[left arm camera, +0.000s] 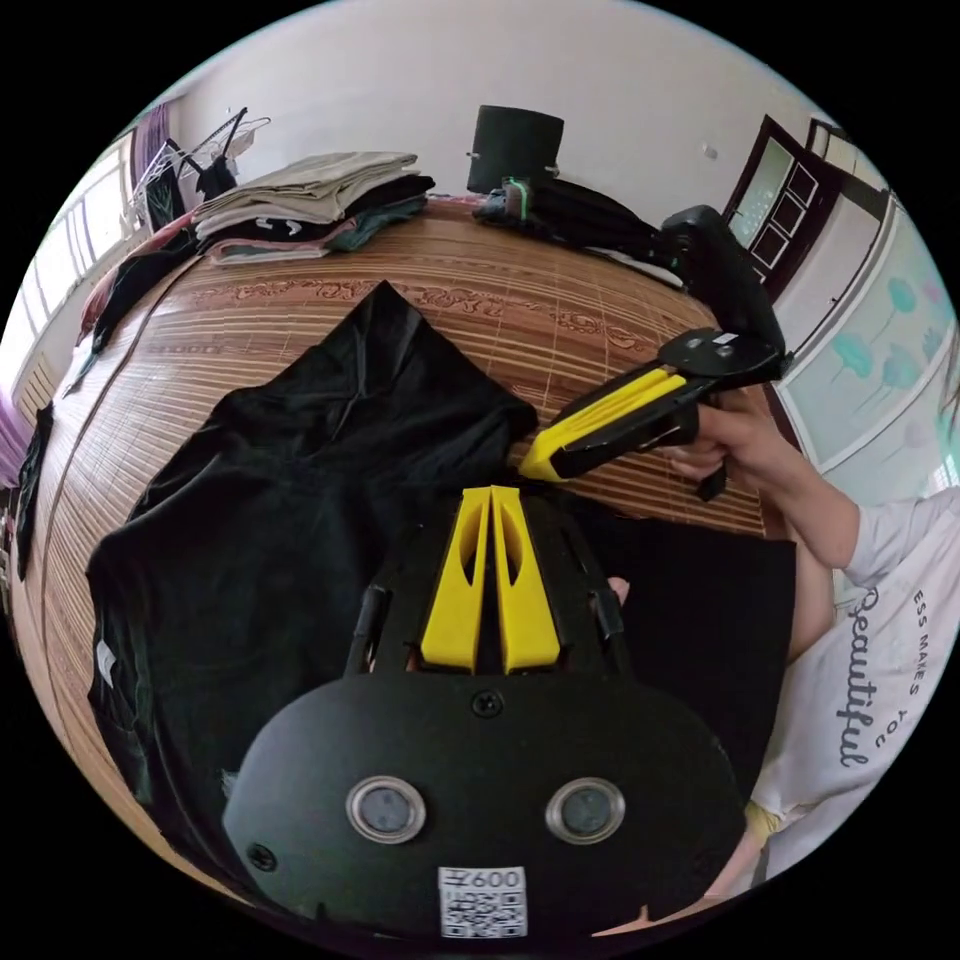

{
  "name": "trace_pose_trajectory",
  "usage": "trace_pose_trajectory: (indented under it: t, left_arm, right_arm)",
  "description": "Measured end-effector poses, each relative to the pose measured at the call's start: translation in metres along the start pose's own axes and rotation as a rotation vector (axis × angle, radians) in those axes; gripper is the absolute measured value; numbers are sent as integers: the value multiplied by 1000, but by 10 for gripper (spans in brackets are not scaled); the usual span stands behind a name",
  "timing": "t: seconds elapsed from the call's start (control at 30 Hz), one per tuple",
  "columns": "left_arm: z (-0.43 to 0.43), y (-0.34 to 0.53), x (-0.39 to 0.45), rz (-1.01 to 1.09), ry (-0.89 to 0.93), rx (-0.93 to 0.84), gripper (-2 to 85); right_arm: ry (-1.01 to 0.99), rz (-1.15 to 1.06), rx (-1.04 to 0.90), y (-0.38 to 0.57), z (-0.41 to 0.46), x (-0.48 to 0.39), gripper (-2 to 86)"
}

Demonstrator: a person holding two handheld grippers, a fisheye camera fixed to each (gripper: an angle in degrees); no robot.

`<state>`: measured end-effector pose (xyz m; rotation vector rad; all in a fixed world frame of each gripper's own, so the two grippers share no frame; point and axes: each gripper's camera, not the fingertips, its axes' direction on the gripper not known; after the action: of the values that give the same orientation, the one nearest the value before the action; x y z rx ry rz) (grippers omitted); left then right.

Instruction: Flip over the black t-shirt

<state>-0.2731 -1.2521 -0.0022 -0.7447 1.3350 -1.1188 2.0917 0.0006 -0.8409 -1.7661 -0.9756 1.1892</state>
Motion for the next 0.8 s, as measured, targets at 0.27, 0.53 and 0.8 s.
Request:
trace_pose_trajectory:
  t: [0.27, 0.53, 0.8]
  left_arm:
    - [9, -28, -4, -64, -28, 8, 7]
    - [29, -56, -27, -159, -6, -19, 7]
    - [47, -73, 2, -122, -98, -84, 8]
  right_arm:
    - [-171, -12, 81, -3, -40, 12, -8]
    - [-157, -1, -165, -15, -12, 20, -9]
    - [-155, 16, -222, -19, -20, 33, -9]
